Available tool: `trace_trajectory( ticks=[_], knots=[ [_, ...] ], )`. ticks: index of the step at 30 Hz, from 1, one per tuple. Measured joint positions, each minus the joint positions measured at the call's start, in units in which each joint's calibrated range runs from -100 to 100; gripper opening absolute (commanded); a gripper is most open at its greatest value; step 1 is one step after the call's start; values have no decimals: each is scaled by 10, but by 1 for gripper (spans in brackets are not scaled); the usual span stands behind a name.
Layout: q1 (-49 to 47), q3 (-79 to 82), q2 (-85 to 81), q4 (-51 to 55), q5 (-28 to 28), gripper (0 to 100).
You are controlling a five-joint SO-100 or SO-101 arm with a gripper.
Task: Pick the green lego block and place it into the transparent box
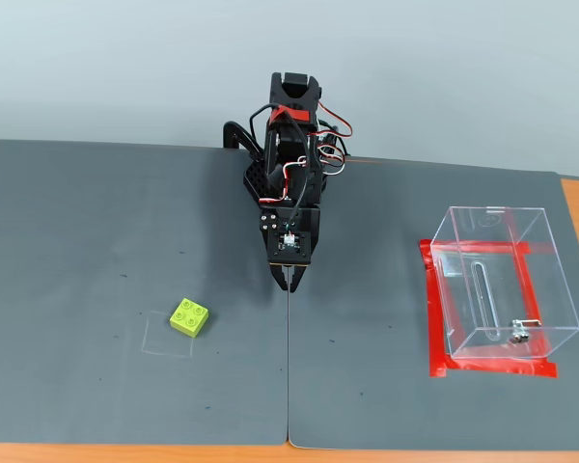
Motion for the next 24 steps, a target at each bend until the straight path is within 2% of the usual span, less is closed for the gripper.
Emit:
trace_trajectory(
  ticks=[24],
  knots=[
    [-9, -39, 0, 3, 2, 2]
  ],
)
